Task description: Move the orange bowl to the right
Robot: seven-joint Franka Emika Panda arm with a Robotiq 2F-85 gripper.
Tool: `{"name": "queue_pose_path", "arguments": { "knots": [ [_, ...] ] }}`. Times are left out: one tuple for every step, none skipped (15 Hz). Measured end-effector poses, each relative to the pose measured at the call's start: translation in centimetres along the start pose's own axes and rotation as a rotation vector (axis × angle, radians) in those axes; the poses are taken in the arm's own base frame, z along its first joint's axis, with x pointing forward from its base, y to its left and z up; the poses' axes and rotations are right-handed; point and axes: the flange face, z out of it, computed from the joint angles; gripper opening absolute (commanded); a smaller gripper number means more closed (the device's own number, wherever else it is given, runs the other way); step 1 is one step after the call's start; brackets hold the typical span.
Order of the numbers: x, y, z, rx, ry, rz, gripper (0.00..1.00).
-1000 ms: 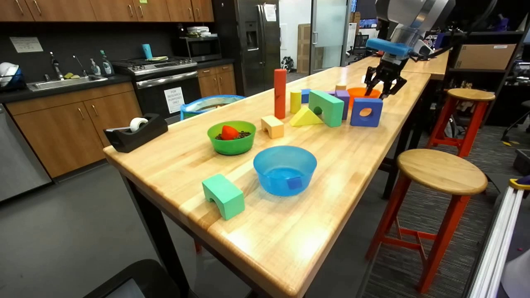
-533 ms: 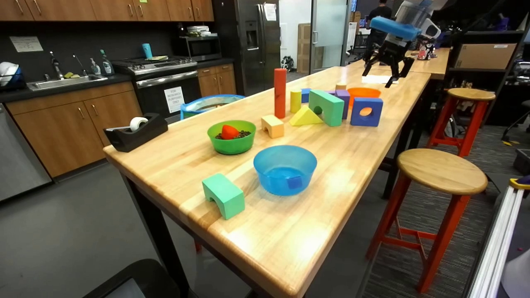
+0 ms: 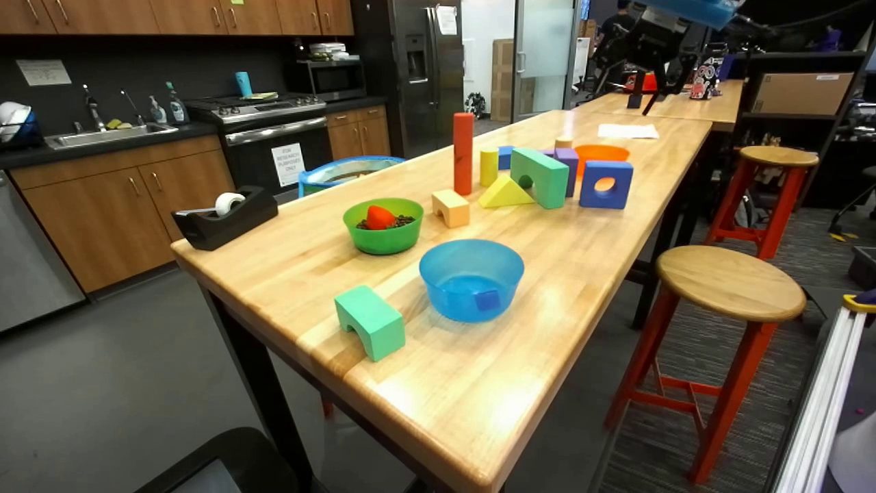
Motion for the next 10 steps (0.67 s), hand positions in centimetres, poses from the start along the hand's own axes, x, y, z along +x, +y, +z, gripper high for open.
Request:
{"name": "queue_pose_path", "arguments": {
  "knots": [
    [-1.9, -0.4, -0.6, 0.003, 0.015, -0.053, 1.0],
    [-3.7, -0.9, -1.1, 0.007, 0.033, -0.105, 1.0],
    [-5.4, -1.3, -1.6, 0.009, 0.05, -0.153, 1.0],
    [-7.1, -1.6, -2.1, 0.01, 0.065, -0.2, 1.0],
    [-8.7, -2.0, -2.6, 0.01, 0.079, -0.245, 1.0],
    [-10.2, -2.4, -3.0, 0.011, 0.091, -0.288, 1.0],
    [-11.6, -2.8, -3.3, 0.01, 0.104, -0.331, 1.0],
    [-12.9, -3.2, -3.5, 0.009, 0.114, -0.371, 1.0],
    [-14.1, -3.6, -3.7, 0.006, 0.122, -0.412, 1.0],
    [-15.3, -3.9, -3.8, -0.002, 0.129, -0.455, 1.0]
  ]
}}
